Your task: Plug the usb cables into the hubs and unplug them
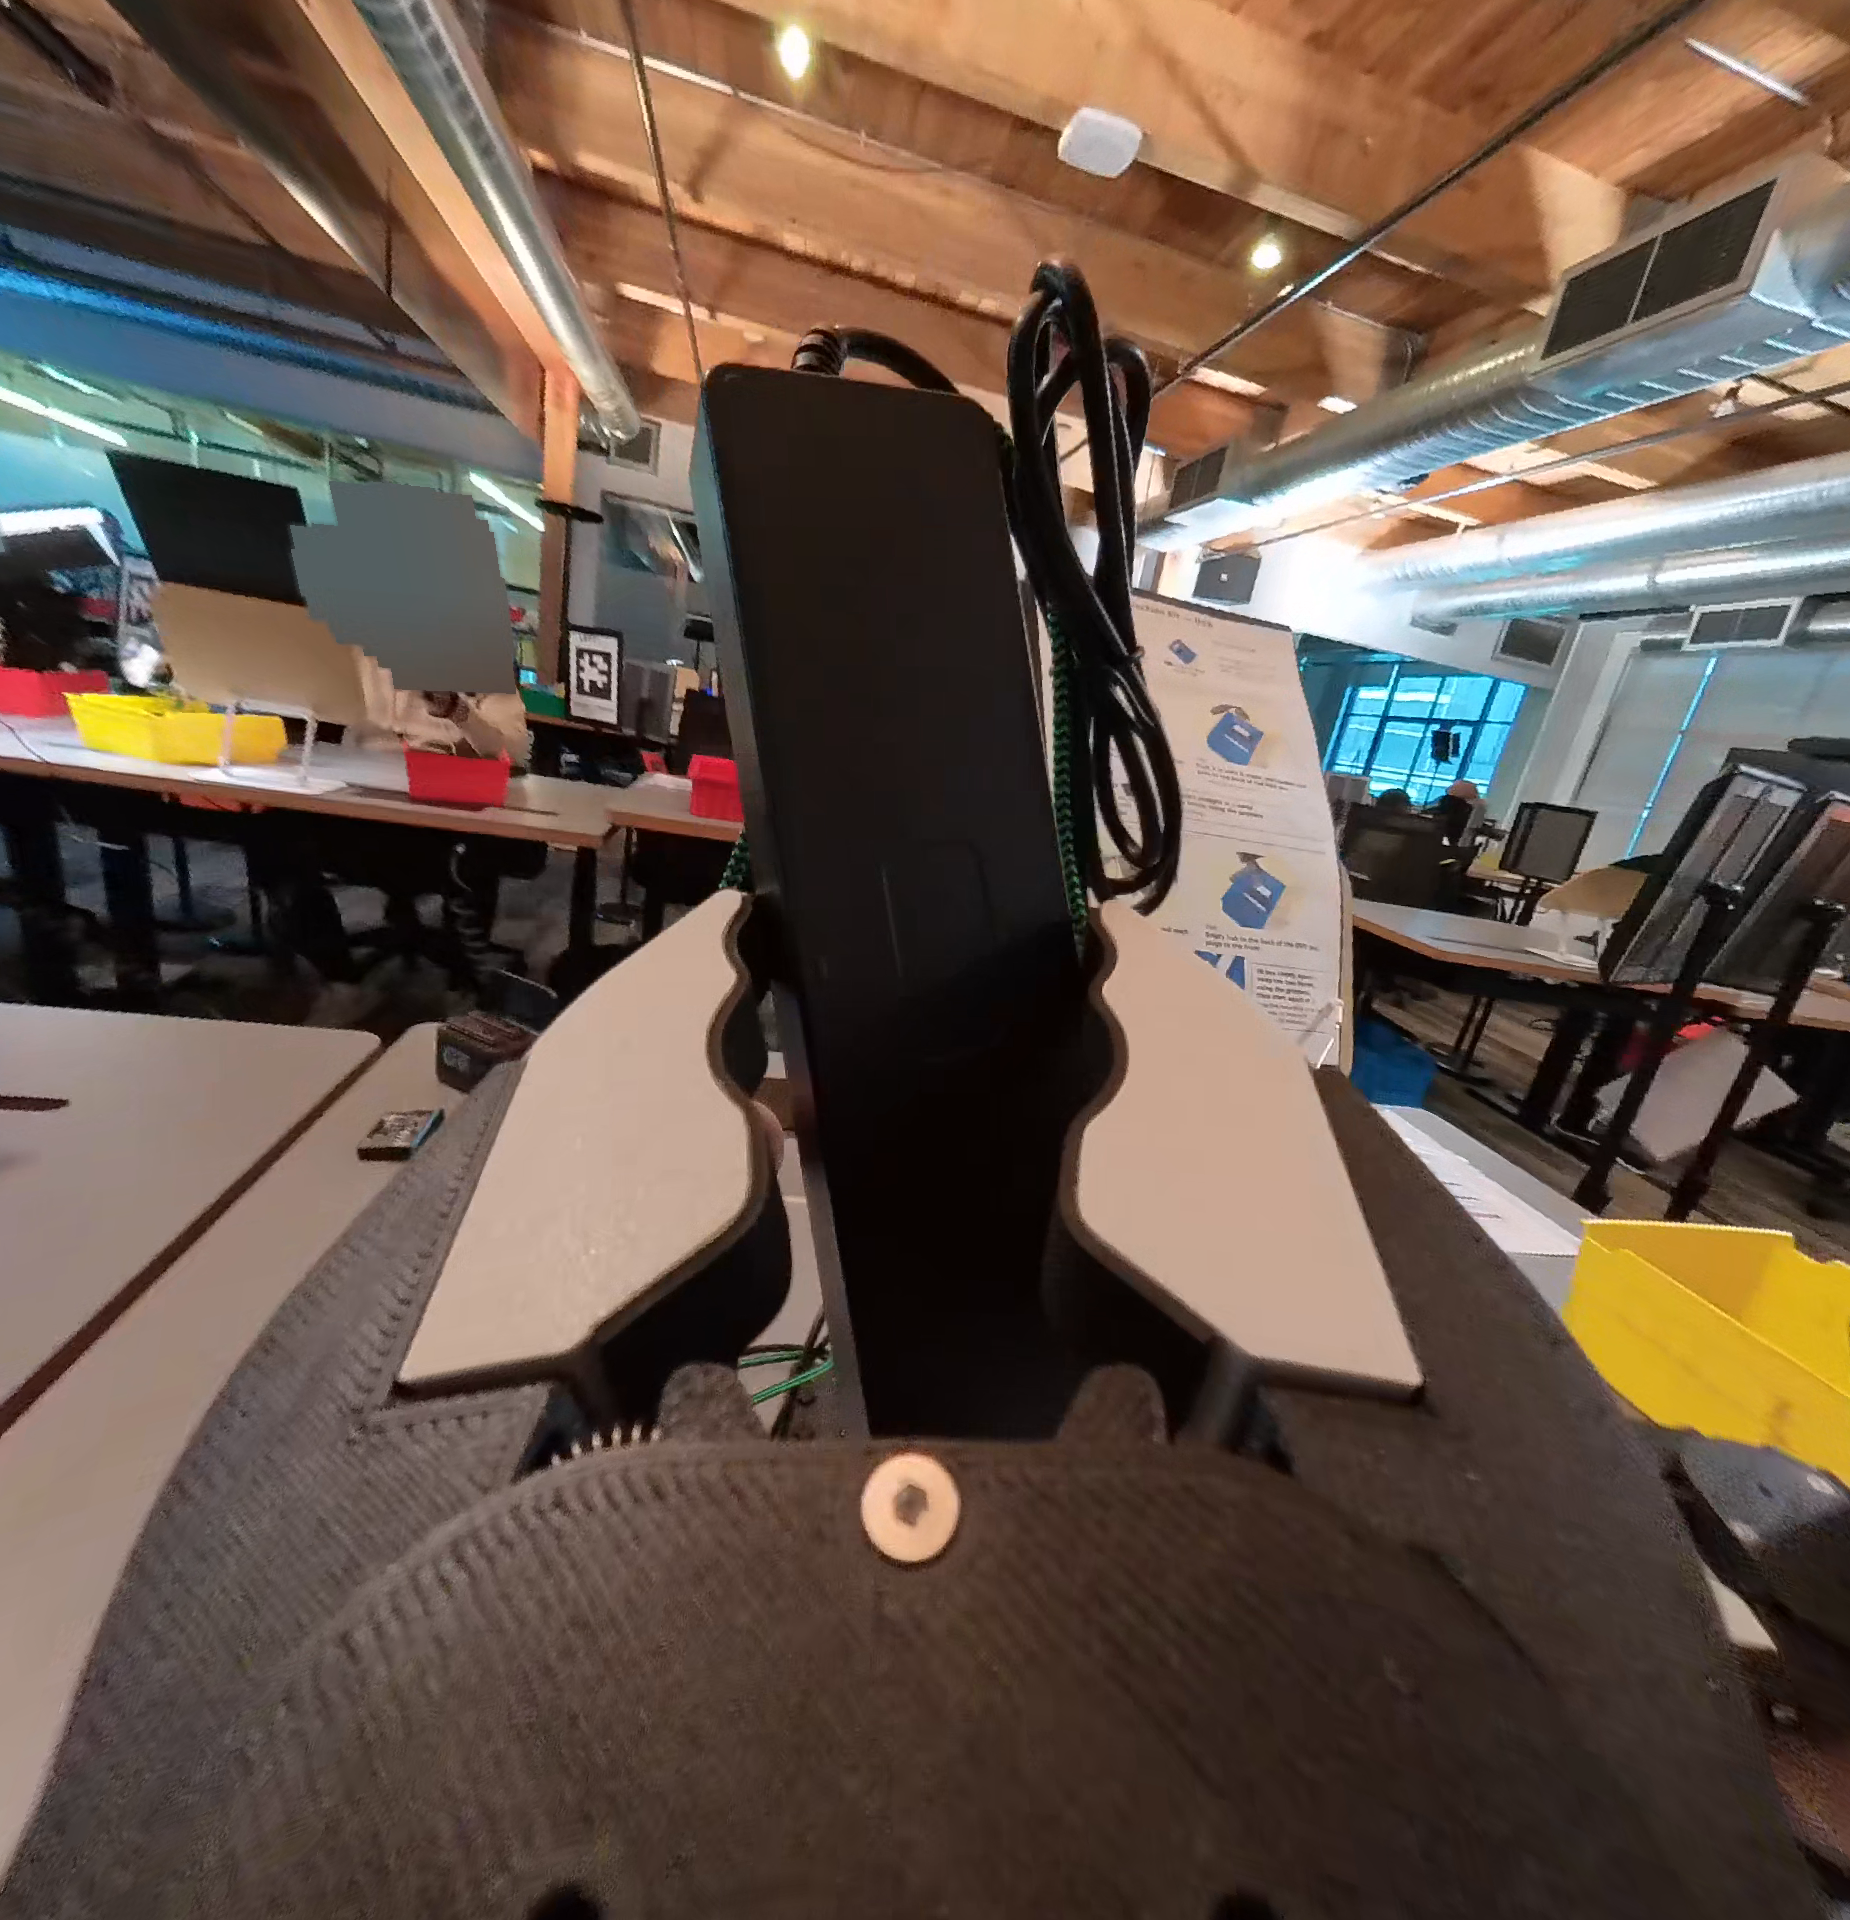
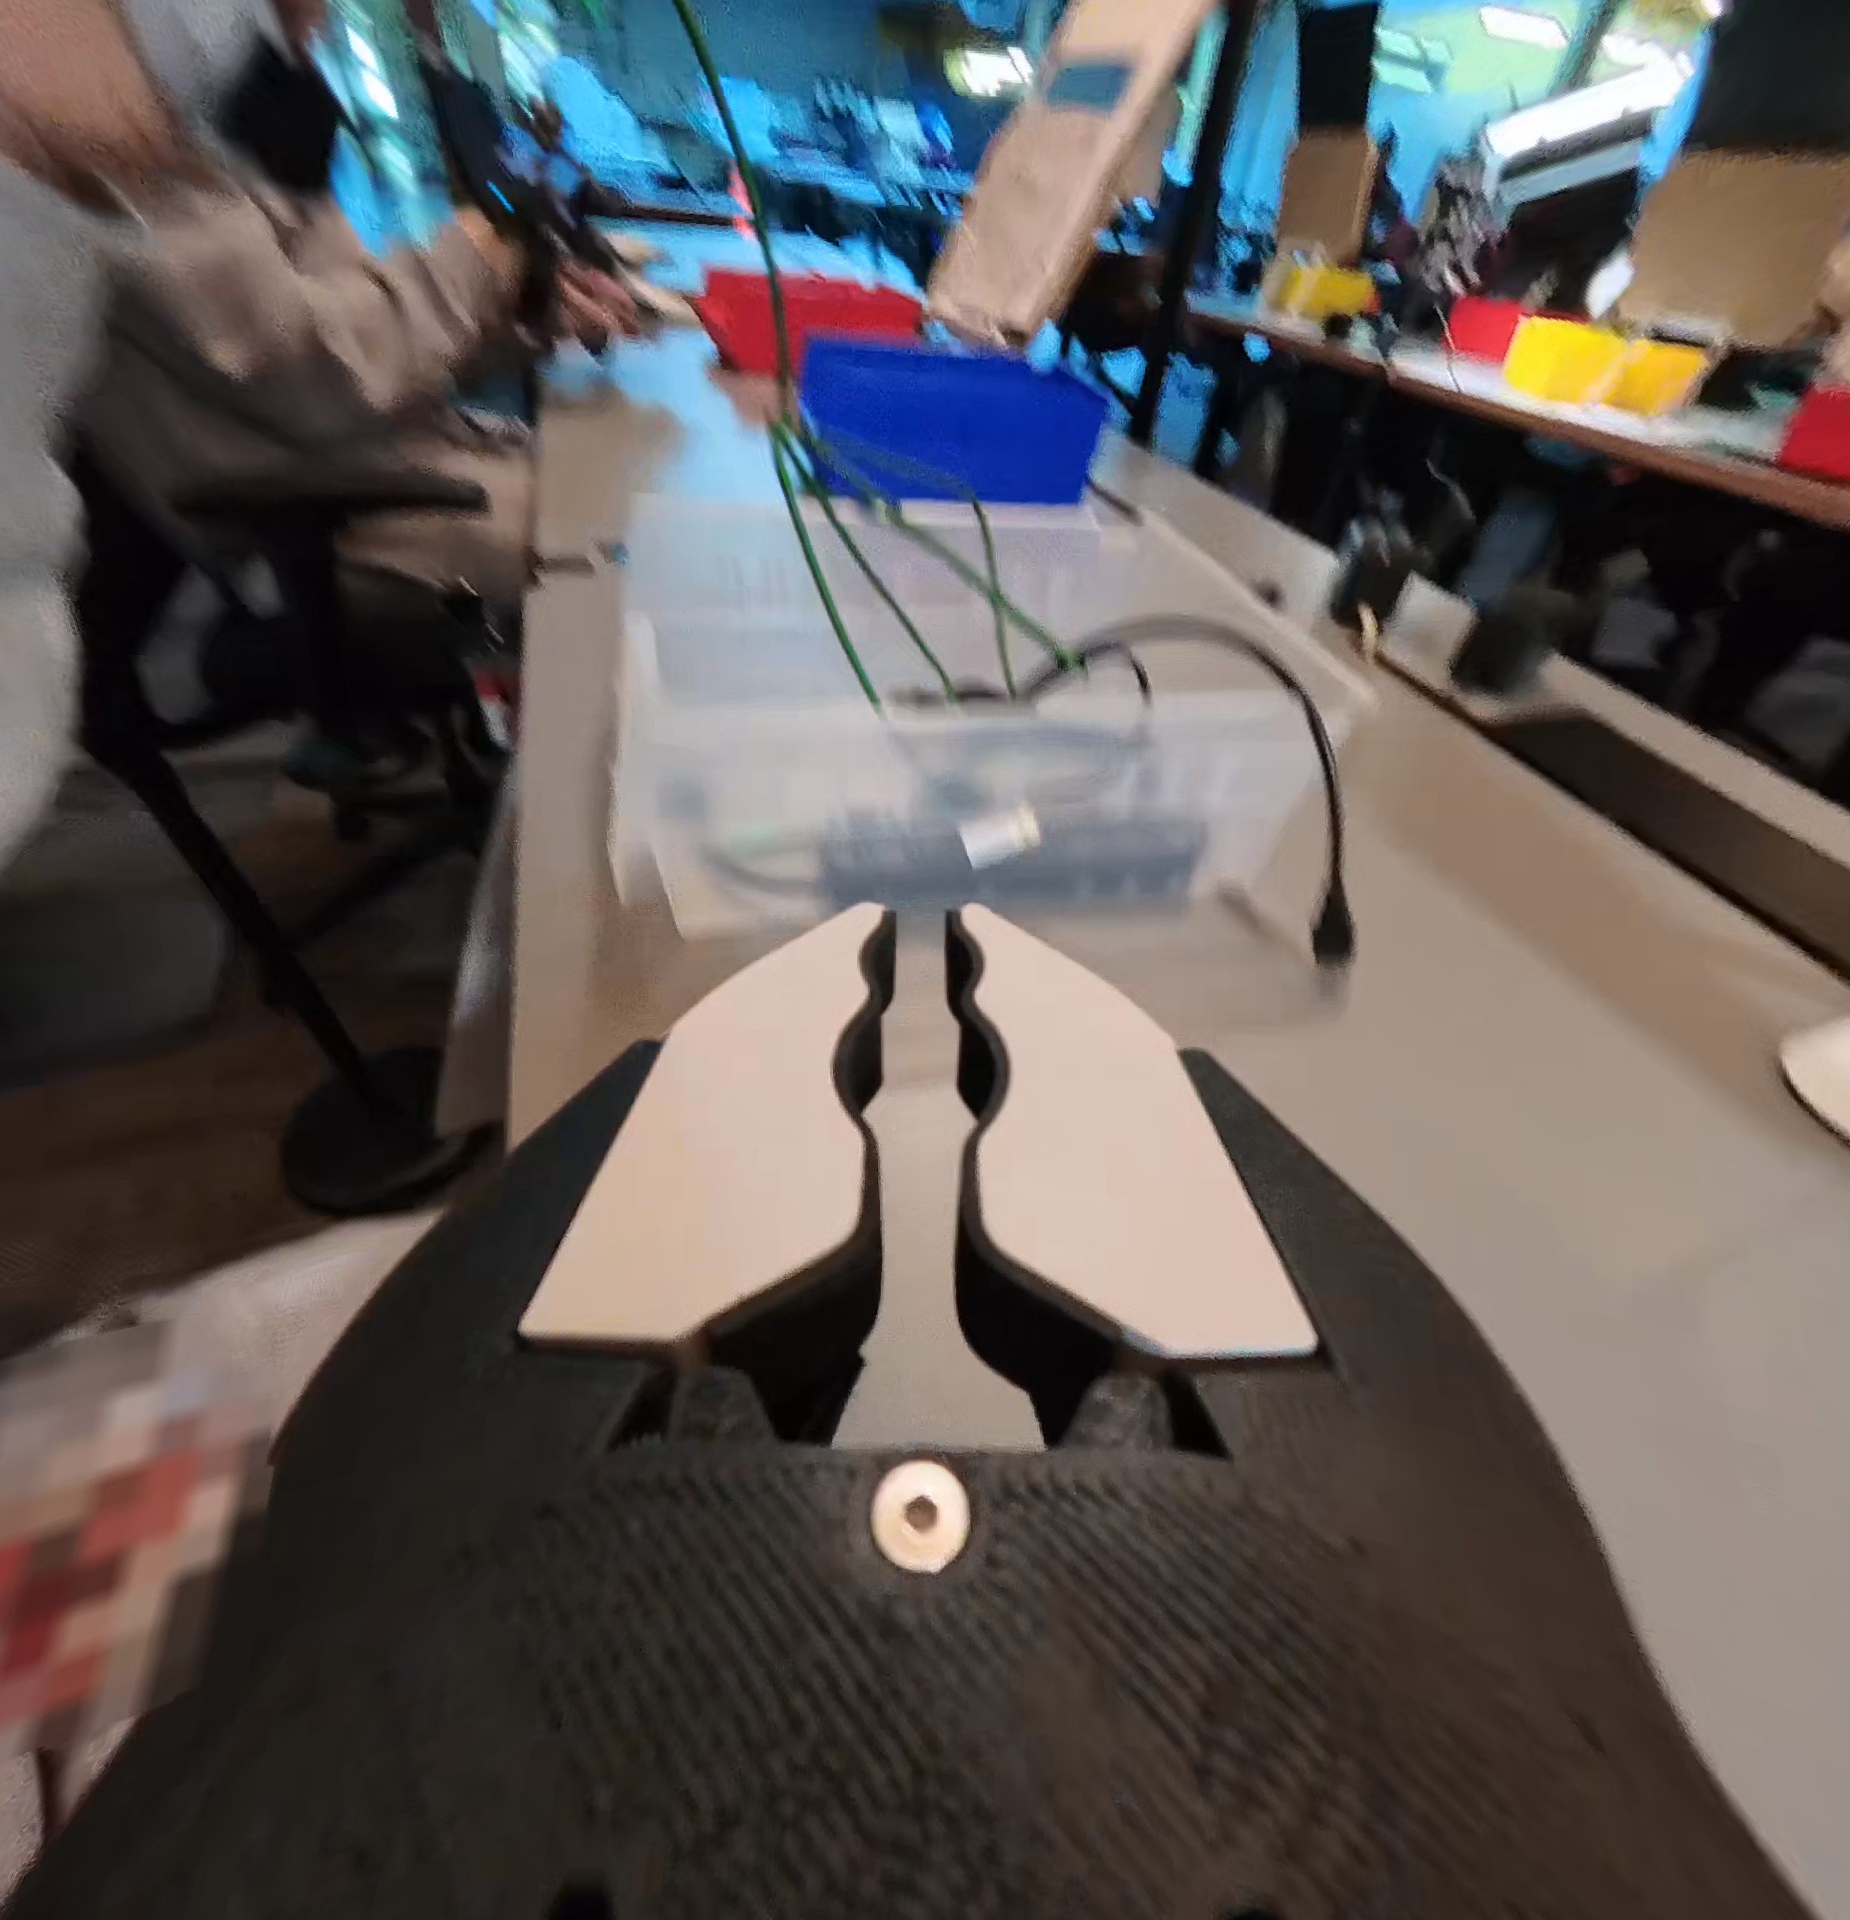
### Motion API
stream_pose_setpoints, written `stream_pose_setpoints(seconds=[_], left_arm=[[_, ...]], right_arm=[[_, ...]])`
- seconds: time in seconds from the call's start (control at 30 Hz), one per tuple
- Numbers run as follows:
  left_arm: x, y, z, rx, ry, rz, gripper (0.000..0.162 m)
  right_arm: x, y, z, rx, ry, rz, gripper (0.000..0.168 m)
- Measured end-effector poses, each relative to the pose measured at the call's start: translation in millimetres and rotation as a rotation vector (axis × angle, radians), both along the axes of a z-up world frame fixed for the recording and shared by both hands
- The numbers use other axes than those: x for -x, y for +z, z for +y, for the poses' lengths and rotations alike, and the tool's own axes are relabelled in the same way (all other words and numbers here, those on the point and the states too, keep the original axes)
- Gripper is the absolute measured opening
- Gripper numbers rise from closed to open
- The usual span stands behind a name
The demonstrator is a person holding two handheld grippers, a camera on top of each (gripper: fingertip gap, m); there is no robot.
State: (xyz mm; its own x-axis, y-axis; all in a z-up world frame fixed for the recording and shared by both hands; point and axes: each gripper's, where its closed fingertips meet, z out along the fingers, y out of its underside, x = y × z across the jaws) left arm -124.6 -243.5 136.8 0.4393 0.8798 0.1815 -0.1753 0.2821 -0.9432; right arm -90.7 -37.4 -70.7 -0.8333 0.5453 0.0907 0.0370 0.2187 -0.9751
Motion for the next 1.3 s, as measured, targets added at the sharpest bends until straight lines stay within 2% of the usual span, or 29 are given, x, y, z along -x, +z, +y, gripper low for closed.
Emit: stream_pose_setpoints(seconds=[0.13,0.3,0.47,0.57,0.6,0.63,0.67,0.77,0.9,0.97,1.03,1.07,1.13,1.17,1.23,1.3], left_arm=[[-1.8,2.6,13.1,-0.041,-0.099,-0.006,0.060],[-13.6,12.4,21.0,-0.105,-0.227,0.007,0.060],[-24.4,20.9,22.0,-0.198,-0.363,0.013,0.060],[-25.5,20.6,22.3,-0.195,-0.382,0.012,0.060],[-26.0,20.9,21.7,-0.194,-0.385,0.011,0.060],[-26.8,21.8,20.2,-0.198,-0.385,0.015,0.060],[-27.9,23.6,17.3,-0.206,-0.382,0.023,0.060],[-35.4,32.5,5.5,-0.245,-0.383,0.065,0.060],[-46.3,42.8,-9.1,-0.291,-0.395,0.101,0.060],[-49.7,44.2,-10.7,-0.292,-0.415,0.103,0.060],[-52.3,45.1,-8.5,-0.305,-0.457,0.101,0.060],[-52.6,45.0,-6.4,-0.317,-0.485,0.096,0.060],[-50.9,42.5,-1.0,-0.343,-0.537,0.070,0.060],[-49.4,41.1,1.3,-0.354,-0.556,0.058,0.060],[-47.6,38.4,6.0,-0.367,-0.592,0.038,0.060],[-48.4,40.3,3.3,-0.388,-0.600,0.051,0.060]], right_arm=[[9.6,70.0,-72.1,0.109,0.177,0.097,0.014],[47.7,130.7,-144.0,0.249,0.263,0.181,0.021],[58.0,158.9,-200.7,0.368,0.350,0.177,0.039],[64.2,163.3,-228.7,0.363,0.371,0.160,0.030],[67.4,165.0,-234.0,0.368,0.371,0.146,0.027],[69.1,166.2,-237.3,0.370,0.380,0.132,0.003],[71.0,166.5,-238.7,0.368,0.389,0.118,0.000],[91.1,159.3,-231.6,0.345,0.332,0.073,0.000],[135.1,133.0,-204.3,0.307,0.199,-0.043,0.000],[134.2,136.4,-196.9,0.384,0.249,-0.094,0.000],[109.6,158.8,-199.7,0.482,0.391,-0.055,0.000],[93.6,172.1,-203.3,0.512,0.460,0.001,0.007],[56.2,197.2,-213.6,0.552,0.619,0.101,0.033],[40.8,206.8,-218.4,0.561,0.681,0.116,0.038],[23.2,222.4,-225.7,0.575,0.730,0.133,0.043],[16.5,229.0,-229.7,0.559,0.739,0.168,0.040]])
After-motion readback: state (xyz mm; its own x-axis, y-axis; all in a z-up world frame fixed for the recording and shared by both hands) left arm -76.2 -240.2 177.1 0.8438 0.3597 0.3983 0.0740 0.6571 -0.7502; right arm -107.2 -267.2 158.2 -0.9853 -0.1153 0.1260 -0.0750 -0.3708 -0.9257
